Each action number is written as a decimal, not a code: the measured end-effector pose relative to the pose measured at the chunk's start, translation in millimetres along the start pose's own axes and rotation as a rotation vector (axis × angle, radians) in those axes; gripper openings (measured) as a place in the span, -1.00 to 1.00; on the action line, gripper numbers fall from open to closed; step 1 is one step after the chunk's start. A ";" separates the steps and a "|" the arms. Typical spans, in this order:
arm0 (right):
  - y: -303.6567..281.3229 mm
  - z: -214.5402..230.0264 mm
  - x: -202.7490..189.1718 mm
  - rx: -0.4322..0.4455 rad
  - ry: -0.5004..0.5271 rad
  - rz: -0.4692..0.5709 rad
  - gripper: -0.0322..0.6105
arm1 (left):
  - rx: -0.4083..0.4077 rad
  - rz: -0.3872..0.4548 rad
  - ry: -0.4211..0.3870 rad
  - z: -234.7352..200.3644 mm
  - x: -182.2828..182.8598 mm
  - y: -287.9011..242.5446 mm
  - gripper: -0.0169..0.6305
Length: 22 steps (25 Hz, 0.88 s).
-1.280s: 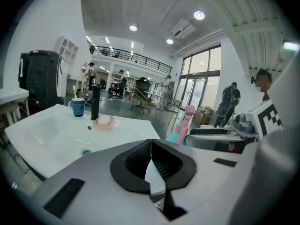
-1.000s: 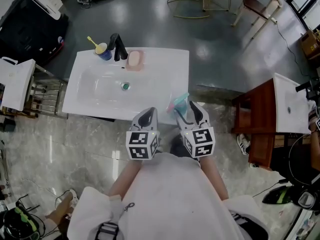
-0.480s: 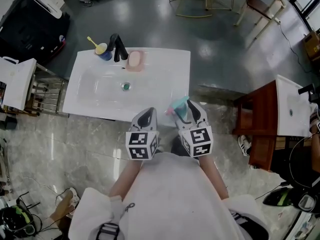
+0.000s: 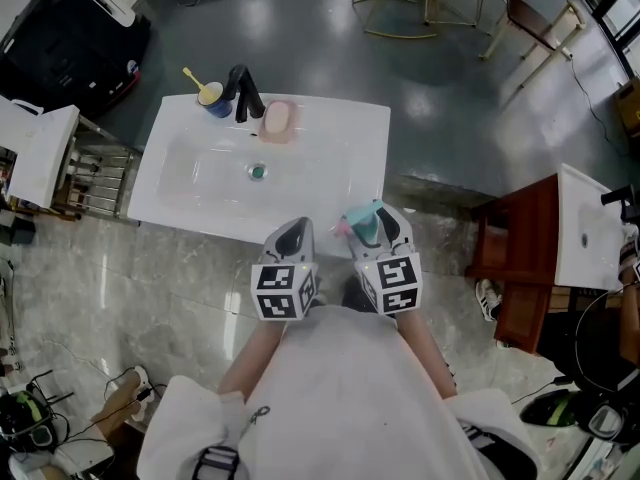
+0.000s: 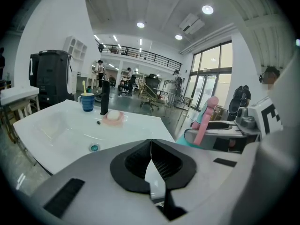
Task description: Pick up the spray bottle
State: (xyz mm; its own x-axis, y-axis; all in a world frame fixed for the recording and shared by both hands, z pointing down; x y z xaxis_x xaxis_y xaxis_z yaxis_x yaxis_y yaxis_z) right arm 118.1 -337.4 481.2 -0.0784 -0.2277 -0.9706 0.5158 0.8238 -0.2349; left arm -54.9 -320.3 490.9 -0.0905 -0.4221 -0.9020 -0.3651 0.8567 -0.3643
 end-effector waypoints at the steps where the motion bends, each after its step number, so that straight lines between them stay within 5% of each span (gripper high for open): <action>1: -1.1 0.1 0.2 0.004 0.004 0.000 -0.11 | 0.003 -0.001 0.001 -0.5 -0.1 -0.3 -0.87; 22: -18.9 -9.4 2.3 0.030 0.043 -0.013 -0.13 | 0.046 -0.001 0.006 -13.9 -0.9 3.5 -0.87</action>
State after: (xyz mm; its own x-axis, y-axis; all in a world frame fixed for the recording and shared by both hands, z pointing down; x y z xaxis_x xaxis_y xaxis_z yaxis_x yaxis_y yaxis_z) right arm 100.1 -348.6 482.9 -0.1221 -0.2151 -0.9689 0.5399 0.8048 -0.2467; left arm -69.0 -321.1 493.6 -0.0960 -0.4245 -0.9003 -0.3220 0.8691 -0.3755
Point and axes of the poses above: the fingertips, and each gripper's own axes: y backward along the fingers, z to its right, x out of its top, the point moved 9 cm from there along y, backward along the fingers, and after that the axes turned 8 degrees about z, right-handed, at the moved point
